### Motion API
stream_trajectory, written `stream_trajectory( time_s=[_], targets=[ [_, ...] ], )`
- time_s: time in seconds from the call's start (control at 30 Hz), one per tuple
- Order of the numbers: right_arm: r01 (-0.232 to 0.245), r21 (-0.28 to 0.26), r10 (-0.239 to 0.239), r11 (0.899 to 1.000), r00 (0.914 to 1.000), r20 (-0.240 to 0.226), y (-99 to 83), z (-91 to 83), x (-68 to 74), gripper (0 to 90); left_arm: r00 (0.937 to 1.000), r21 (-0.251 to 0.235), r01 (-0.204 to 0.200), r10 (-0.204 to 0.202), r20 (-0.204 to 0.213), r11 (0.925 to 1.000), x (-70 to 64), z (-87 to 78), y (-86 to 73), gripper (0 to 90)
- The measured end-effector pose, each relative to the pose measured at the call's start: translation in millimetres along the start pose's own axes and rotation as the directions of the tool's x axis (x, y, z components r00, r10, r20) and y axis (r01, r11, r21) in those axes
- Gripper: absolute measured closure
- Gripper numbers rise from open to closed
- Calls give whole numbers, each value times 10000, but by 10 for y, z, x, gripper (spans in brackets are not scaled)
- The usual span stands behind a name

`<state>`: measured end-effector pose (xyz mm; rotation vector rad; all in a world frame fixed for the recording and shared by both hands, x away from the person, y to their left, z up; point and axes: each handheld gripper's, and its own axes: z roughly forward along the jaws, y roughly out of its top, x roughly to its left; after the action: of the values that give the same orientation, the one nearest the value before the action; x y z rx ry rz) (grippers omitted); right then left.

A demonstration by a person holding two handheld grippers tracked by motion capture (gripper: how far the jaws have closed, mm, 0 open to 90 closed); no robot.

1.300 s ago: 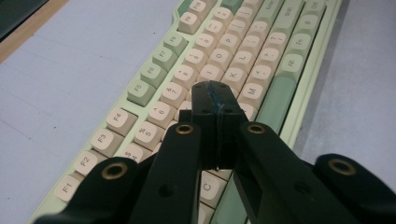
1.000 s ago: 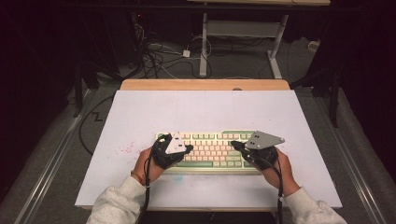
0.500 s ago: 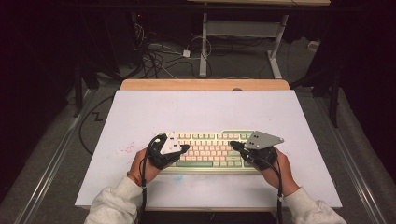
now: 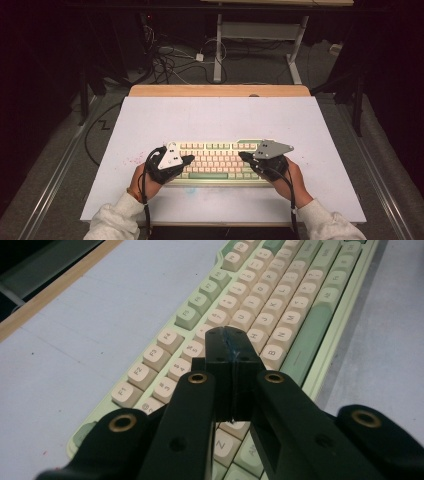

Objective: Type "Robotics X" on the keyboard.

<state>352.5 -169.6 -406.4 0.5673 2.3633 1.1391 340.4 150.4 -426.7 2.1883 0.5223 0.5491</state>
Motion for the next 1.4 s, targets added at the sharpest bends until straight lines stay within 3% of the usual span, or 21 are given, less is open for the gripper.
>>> stream_trajectory(
  time_s=[0.23, 0.7, 1.4],
  targets=[
    [139, 330, -129, 9994, 9995, -284, 13, 194, 43, 900, 9993, 39, 129, -128, -343, 9999, 20, -100, -75, 875],
    [336, 1085, -301, 9935, 9990, -335, 52, 522, 58, 900, 9991, 212, 323, -317, -275, 9993, -62, -237, -275, 876],
    [436, 1908, -401, 9807, 9989, -223, 58, 744, 47, 900, 9992, 234, 368, -363, -182, 9990, -53, -272, -329, 876]
  ],
)
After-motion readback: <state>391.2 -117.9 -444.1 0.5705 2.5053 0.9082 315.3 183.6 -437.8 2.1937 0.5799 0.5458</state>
